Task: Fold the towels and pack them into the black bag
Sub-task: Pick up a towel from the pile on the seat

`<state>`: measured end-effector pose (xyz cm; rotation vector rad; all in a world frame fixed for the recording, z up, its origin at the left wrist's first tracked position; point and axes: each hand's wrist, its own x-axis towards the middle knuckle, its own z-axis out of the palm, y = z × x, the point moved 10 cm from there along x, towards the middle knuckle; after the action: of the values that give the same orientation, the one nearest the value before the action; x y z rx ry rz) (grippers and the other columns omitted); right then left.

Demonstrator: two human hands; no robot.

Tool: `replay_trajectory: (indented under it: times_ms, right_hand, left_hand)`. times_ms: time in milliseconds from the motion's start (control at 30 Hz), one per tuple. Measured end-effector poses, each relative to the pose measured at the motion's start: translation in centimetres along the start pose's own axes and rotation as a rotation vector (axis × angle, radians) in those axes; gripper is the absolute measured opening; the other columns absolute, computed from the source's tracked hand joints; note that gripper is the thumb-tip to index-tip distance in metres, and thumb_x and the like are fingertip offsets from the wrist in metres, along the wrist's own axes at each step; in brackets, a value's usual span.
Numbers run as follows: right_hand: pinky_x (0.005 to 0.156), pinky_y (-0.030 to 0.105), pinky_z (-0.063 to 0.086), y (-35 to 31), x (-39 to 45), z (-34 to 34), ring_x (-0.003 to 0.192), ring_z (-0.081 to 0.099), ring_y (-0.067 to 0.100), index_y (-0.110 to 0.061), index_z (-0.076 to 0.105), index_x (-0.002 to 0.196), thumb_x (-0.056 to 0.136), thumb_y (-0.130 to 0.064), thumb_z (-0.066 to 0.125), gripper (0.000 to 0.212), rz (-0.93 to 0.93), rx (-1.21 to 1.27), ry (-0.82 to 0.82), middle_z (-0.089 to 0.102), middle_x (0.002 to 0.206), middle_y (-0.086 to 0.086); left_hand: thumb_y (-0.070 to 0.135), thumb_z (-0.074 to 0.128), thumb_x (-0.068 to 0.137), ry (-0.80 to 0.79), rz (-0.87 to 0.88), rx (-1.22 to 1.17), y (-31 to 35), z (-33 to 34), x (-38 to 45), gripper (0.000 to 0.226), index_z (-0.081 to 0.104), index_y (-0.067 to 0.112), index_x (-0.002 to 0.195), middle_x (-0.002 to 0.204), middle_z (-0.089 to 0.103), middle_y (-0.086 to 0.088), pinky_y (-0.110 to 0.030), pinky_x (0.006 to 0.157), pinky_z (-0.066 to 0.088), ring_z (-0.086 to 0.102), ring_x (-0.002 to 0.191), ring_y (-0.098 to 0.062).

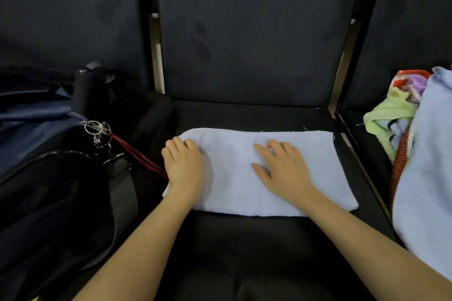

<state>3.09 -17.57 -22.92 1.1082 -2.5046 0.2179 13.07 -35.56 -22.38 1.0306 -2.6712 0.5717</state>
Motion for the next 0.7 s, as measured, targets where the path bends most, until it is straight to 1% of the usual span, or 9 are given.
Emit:
replay_trajectory:
  times_ms: [100, 200, 267, 300, 333, 400, 467, 567, 700]
  right_hand:
    - [0.104, 0.041, 0.035, -0.2, -0.9, 1.4, 0.124, 0.044, 0.03, -0.029, 0.04, 0.143, 0.085, -0.064, 0.02, 0.07, 0.03, -0.027, -0.195, 0.041, 0.145, 0.007]
    - [0.117, 0.041, 0.004, -0.9, -2.1, 3.0, 0.147, 0.002, 0.03, -0.034, 0.001, 0.152, 0.073, -0.07, -0.008, 0.087, 0.043, -0.011, -0.38, -0.004, 0.161, 0.002]
    - [0.116, 0.04, -0.008, -1.8, -2.7, 3.9, 0.146, -0.015, 0.025, -0.035, -0.012, 0.15, 0.073, -0.071, -0.011, 0.085, 0.059, 0.014, -0.45, -0.02, 0.158, -0.001]
    - [0.116, 0.04, -0.011, -2.4, -2.7, 4.2, 0.145, -0.02, 0.023, -0.035, -0.014, 0.149, 0.08, -0.071, -0.006, 0.079, 0.07, 0.044, -0.481, -0.023, 0.157, -0.002]
    - [0.115, 0.039, -0.013, -3.2, -2.9, 4.4, 0.144, -0.023, 0.021, -0.036, -0.014, 0.149, 0.088, -0.069, 0.003, 0.072, 0.08, 0.088, -0.515, -0.025, 0.156, -0.003]
    - [0.115, 0.038, -0.012, -4.8, -3.0, 4.3, 0.145, -0.02, 0.02, -0.036, -0.006, 0.151, 0.097, -0.059, 0.019, 0.064, 0.108, 0.253, -0.543, -0.02, 0.158, -0.005]
    - [0.117, 0.037, 0.0, -4.7, -2.7, 2.0, 0.147, -0.002, 0.022, -0.03, 0.015, 0.152, 0.1, -0.047, 0.033, 0.058, 0.19, 0.474, -0.401, 0.0, 0.161, -0.003]
    - [0.102, 0.034, 0.024, -0.5, -3.7, -2.9, 0.127, 0.038, 0.026, -0.018, 0.052, 0.131, 0.098, -0.027, 0.044, 0.035, 0.378, 0.526, -0.094, 0.044, 0.137, 0.003]
    - [0.087, 0.034, 0.031, 4.5, -6.6, -5.5, 0.097, 0.057, 0.024, -0.012, 0.059, 0.106, 0.098, -0.02, 0.04, 0.022, 0.556, 0.446, -0.093, 0.064, 0.1, 0.004]
  left_hand:
    - [0.013, 0.068, 0.061, 0.14, 0.062, -0.089, -0.1, -2.9, -0.2, 0.019, 0.058, 0.014, 0.076, 0.059, 0.054, -0.003, -0.03, 0.06, 0.04, 0.051, 0.058, -0.02]
    - [-0.002, 0.078, 0.045, 0.334, 0.161, -0.253, -0.4, -7.5, -0.5, 0.04, 0.059, 0.004, 0.08, 0.04, 0.042, -0.003, -0.023, 0.045, 0.027, 0.032, 0.033, -0.018]
    - [-0.005, 0.081, 0.04, 0.375, 0.162, -0.314, -0.9, -9.9, -0.4, 0.051, 0.061, 0.003, 0.086, 0.04, 0.032, -0.001, -0.014, 0.043, 0.011, 0.008, 0.032, -0.011]
    - [-0.002, 0.081, 0.045, 0.328, 0.149, -0.317, -1.1, -10.6, -0.2, 0.054, 0.062, 0.005, 0.095, 0.045, 0.031, -0.001, -0.013, 0.044, 0.005, 0.003, 0.035, -0.009]
    - [0.001, 0.078, 0.058, 0.247, 0.151, -0.334, -1.0, -10.8, 0.0, 0.055, 0.058, 0.009, 0.109, 0.053, 0.035, -0.002, -0.016, 0.043, 0.005, 0.009, 0.036, -0.01]
    - [0.008, 0.055, 0.089, 0.098, 0.179, -0.438, -0.4, -10.6, 0.1, 0.044, 0.04, 0.016, 0.13, 0.078, 0.051, -0.007, -0.025, 0.043, 0.021, 0.039, 0.05, -0.019]
    - [0.011, 0.042, 0.098, -0.034, 0.221, -0.574, 0.8, -11.1, -0.4, 0.036, 0.037, 0.017, 0.133, 0.103, 0.056, -0.014, -0.031, 0.055, 0.037, 0.051, 0.071, -0.025]
    - [0.016, 0.04, 0.1, -0.149, 0.249, -0.704, 3.2, -11.6, -1.1, 0.039, 0.037, 0.013, 0.138, 0.128, 0.049, -0.018, -0.037, 0.075, 0.047, 0.057, 0.097, -0.03]
    - [0.014, 0.045, 0.098, -0.251, 0.366, -0.817, 9.1, -13.2, -2.8, 0.044, 0.036, 0.015, 0.141, 0.143, 0.04, -0.013, -0.024, 0.088, 0.039, 0.047, 0.124, -0.025]
